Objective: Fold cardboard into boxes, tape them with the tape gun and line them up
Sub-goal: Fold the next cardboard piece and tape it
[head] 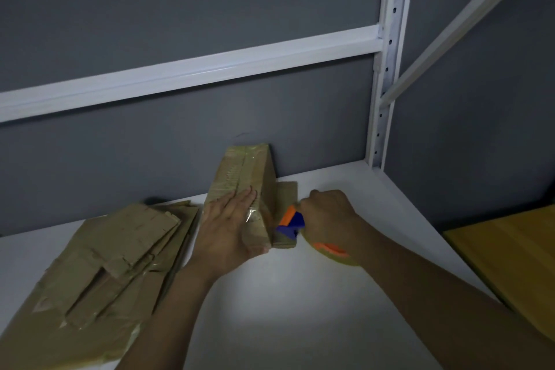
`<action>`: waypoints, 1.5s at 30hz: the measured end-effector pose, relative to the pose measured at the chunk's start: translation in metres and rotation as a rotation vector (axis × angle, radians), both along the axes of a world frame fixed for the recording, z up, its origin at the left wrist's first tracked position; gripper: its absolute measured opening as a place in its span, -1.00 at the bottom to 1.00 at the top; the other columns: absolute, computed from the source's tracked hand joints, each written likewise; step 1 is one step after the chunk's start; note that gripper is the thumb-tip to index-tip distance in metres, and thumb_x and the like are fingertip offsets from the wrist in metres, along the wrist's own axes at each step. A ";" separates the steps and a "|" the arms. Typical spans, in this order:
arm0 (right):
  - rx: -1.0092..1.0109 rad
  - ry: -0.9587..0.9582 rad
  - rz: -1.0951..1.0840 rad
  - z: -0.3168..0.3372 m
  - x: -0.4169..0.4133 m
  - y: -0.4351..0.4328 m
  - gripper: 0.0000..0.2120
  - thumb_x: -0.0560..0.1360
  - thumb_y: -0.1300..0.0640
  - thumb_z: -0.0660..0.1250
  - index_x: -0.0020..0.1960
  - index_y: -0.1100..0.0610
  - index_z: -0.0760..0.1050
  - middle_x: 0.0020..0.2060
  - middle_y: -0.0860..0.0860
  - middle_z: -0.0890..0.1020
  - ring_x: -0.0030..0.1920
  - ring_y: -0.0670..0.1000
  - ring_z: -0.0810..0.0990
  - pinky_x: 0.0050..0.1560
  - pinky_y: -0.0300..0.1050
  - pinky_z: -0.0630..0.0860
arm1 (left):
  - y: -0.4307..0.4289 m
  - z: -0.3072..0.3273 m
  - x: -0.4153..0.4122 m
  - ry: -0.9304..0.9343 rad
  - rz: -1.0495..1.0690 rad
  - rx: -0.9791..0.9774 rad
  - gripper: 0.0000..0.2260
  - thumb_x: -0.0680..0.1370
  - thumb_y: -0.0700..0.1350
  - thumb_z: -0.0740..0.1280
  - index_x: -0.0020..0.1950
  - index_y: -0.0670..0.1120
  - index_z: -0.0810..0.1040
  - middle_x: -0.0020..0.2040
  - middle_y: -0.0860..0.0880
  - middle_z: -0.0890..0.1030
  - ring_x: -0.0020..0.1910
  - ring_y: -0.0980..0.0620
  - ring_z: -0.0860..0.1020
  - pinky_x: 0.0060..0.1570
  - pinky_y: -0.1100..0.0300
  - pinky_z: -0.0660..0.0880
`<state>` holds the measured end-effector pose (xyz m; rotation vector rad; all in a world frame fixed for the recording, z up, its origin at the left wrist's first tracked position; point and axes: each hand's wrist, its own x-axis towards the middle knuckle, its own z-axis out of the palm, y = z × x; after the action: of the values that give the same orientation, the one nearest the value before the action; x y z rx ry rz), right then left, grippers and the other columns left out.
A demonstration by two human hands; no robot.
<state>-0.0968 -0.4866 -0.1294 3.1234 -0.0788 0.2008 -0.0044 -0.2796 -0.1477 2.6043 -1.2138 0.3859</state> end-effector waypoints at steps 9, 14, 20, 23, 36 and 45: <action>1.114 0.096 -0.149 0.002 -0.032 -0.057 -0.57 0.36 0.09 0.52 0.17 -0.19 0.53 -0.05 -0.12 0.67 -0.08 -0.10 0.63 -0.11 -0.27 0.56 | -0.002 0.030 0.014 0.080 0.047 -0.175 -0.25 0.47 0.44 -0.05 0.47 0.01 0.37 0.38 -0.03 0.49 0.35 -0.07 0.44 0.32 0.09 0.27; 1.220 0.187 -0.307 -0.017 -0.036 -0.060 -0.83 0.38 0.15 0.52 -0.04 0.05 0.64 -0.21 0.01 0.69 -0.21 -0.05 0.66 -0.26 -0.25 0.56 | -0.007 0.024 0.035 0.064 0.058 0.099 0.01 0.30 0.53 -0.47 0.53 0.09 0.24 0.54 0.06 0.22 0.54 -0.01 0.12 0.45 0.08 0.03; 0.807 -0.222 -0.312 -0.020 -0.021 -0.017 -0.71 0.57 0.12 0.28 0.28 0.12 0.51 0.15 0.03 0.59 0.14 0.02 0.55 0.26 -0.12 0.46 | -0.004 0.005 0.040 0.027 0.108 0.160 -0.16 0.41 0.44 -0.48 0.55 0.16 0.11 0.56 0.10 0.17 0.54 0.04 0.12 0.47 -0.03 0.12; 0.960 -0.093 -0.329 -0.005 -0.009 0.029 -0.68 0.65 0.00 0.09 0.27 0.13 0.46 0.16 0.06 0.57 0.15 0.05 0.53 0.23 -0.09 0.44 | 0.002 0.005 0.034 0.026 0.118 0.154 -0.23 0.43 0.44 -0.44 0.54 0.24 0.08 0.56 0.15 0.15 0.52 0.03 0.14 0.42 -0.07 0.17; 2.081 -0.258 -0.627 -0.021 0.029 0.032 -0.68 0.48 0.37 0.36 0.16 0.08 0.48 -0.10 0.07 0.56 -0.19 0.02 0.53 -0.16 -0.12 0.58 | 0.008 0.015 0.023 0.119 0.083 0.104 -0.13 0.33 0.52 -0.43 0.54 0.23 0.07 0.57 0.15 0.10 0.51 0.02 0.07 0.46 0.17 -0.01; 1.431 -0.149 -0.627 -0.049 0.035 0.062 -0.79 0.50 0.18 0.35 0.12 0.15 0.47 -0.04 0.08 0.63 -0.06 0.06 0.63 -0.10 -0.10 0.60 | 0.008 0.014 0.026 0.122 0.066 0.121 -0.17 0.37 0.51 -0.39 0.54 0.21 0.09 0.57 0.13 0.12 0.50 -0.01 0.08 0.45 0.15 -0.01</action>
<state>-0.0613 -0.4247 -0.1781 4.0003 -1.9552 0.5429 0.0217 -0.2715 -0.1341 2.7304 -1.1462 0.1669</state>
